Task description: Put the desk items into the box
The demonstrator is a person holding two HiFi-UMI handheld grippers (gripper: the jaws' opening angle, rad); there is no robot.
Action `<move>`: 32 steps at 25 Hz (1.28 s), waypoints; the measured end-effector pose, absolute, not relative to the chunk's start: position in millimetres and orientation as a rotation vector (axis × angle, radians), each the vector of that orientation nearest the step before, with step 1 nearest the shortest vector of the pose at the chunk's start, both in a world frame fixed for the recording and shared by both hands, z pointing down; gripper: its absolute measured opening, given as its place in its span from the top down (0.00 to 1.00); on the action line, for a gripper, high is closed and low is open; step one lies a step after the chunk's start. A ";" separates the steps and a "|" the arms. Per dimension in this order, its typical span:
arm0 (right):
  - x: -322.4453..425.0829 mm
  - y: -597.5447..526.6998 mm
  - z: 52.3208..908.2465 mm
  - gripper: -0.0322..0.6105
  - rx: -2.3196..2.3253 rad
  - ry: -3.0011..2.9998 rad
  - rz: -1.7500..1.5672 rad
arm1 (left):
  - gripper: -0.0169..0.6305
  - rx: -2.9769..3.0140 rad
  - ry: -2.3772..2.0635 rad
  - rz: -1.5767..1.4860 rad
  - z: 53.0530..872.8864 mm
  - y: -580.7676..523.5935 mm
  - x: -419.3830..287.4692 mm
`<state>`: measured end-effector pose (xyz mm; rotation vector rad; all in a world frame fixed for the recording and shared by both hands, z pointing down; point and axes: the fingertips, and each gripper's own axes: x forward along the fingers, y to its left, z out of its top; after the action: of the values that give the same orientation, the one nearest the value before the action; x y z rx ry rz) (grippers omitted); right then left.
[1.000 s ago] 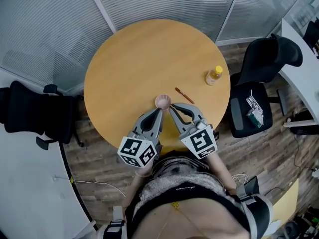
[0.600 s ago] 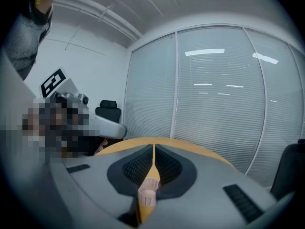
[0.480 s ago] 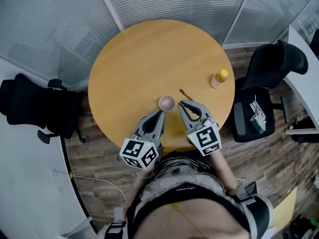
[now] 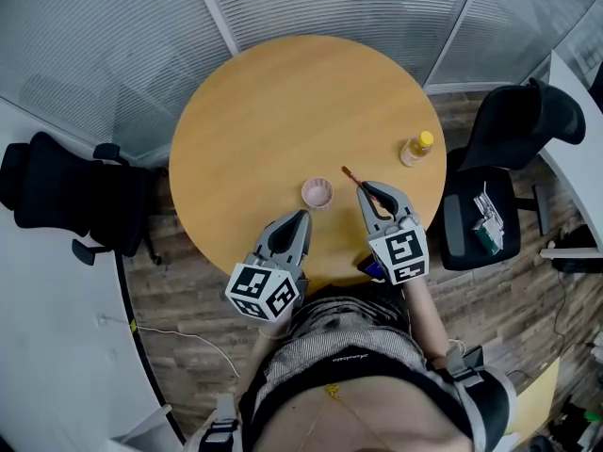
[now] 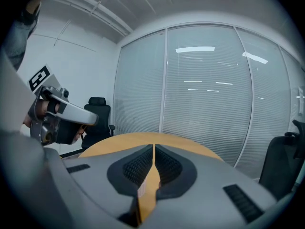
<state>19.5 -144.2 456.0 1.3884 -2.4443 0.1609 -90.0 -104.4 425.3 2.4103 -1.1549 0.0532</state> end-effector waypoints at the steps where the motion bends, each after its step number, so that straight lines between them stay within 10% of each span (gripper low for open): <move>1: 22.6 -145.4 457.8 0.91 1.397 -2.437 0.166 | 0.97 2.408 -1.156 0.054 425.7 -103.5 -90.4; 32: 59.6 -169.6 565.8 0.91 1.299 -2.195 0.261 | 0.97 2.343 -1.144 0.161 451.9 -100.5 -87.7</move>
<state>59.6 -169.6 565.8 1.2988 -2.1952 0.2607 -87.7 -100.5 451.9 2.3429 -1.1442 0.1612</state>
